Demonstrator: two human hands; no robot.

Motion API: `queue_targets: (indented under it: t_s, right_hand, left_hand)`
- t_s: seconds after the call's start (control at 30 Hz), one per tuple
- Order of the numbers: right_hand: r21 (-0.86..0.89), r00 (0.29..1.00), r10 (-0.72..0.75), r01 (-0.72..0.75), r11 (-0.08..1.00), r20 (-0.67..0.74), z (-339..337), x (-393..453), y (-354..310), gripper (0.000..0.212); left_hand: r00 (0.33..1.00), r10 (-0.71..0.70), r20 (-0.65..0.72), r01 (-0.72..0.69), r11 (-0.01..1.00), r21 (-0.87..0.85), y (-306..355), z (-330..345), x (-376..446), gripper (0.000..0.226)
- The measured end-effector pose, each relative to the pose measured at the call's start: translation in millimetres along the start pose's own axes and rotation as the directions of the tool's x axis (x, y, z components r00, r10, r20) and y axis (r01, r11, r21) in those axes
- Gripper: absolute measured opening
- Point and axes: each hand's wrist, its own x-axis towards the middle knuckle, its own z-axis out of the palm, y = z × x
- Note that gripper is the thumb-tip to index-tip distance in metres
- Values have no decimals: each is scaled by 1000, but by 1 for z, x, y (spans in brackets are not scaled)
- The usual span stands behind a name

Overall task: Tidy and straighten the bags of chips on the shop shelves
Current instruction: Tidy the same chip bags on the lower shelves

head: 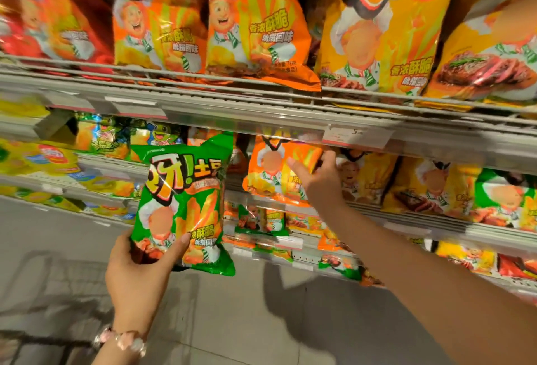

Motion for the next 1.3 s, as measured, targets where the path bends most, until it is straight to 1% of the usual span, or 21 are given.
queue_targets:
  t_s: [0.07,0.17,0.2,0.27,0.43,0.47,0.53,0.6,0.67,0.73,0.77,0.83,0.9,0.97,1.03,1.07,1.13,1.17,1.23,1.3]
  right_hand:
    - [37,999,-16,14,999,39,11,8,0,33]
    - [-10,999,-6,6,1000,51,24,18,4,21]
    - [-40,999,12,-10,999,48,28,20,4,22]
    - [-115,997,58,-53,992,41,35,24,6,37]
    - [-292,995,87,-72,954,39,45,32,7,55]
    - [-335,994,95,-74,939,45,45,35,8,56]
    - [-396,992,113,-81,915,58,41,42,10,50]
    - [-424,988,138,-94,901,75,35,49,13,42]
    - [-434,979,180,-123,893,93,30,57,18,39]
    - [-473,960,236,-140,870,151,25,61,25,39]
    - [-483,947,262,-143,864,188,24,62,28,44]
    - [-464,924,300,-163,870,238,21,62,33,65]
    - [-436,923,290,-160,886,252,20,58,32,82]
    - [-406,949,236,-135,904,208,21,47,29,84]
    - [-290,975,148,-96,952,165,21,25,22,78]
    - [-203,980,105,-70,977,170,20,11,17,75]
    - [-48,969,67,-57,997,237,14,-20,10,75]
    - [-15,956,80,-79,997,281,11,-34,7,77]
    - [-17,924,159,-163,986,349,4,-58,2,86]
    - [2,911,220,-236,972,350,-4,-74,0,99]
  left_hand:
    - [1000,-13,-8,13,1000,-16,-4,-6,1,38]
    - [1000,-29,3,29,999,-25,-9,-10,0,39]
    - [999,-33,10,34,999,-24,-9,-10,-1,40]
    - [999,-36,26,36,999,-23,-9,-9,-3,40]
    - [998,-35,51,38,997,-62,-9,-2,-7,42]
    - [998,-37,53,41,997,-67,-8,-1,-8,43]
    - [997,-45,56,49,995,-82,-7,1,-10,43]
    - [998,-47,53,52,994,-96,-5,3,-12,44]
    - [998,-38,48,43,994,-104,-4,5,-13,48]
    - [998,-33,47,38,994,-105,-3,7,-15,47]
    - [998,-31,52,36,994,-103,-4,9,-16,44]
    - [998,-14,61,19,996,-92,-5,12,-16,42]
    - [997,1,76,6,995,-95,-4,16,-17,44]
    - [995,12,94,-2,994,-108,-2,20,-19,44]
    - [994,27,108,-15,993,-113,2,25,-23,41]
    - [993,29,118,-15,992,-123,4,28,-25,41]
    - [989,18,149,6,987,-162,9,36,-30,44]
    - [986,12,164,18,983,-183,12,41,-34,48]
    - [981,9,196,34,976,-216,18,50,-41,53]
    - [971,13,239,45,970,-237,23,59,-50,56]
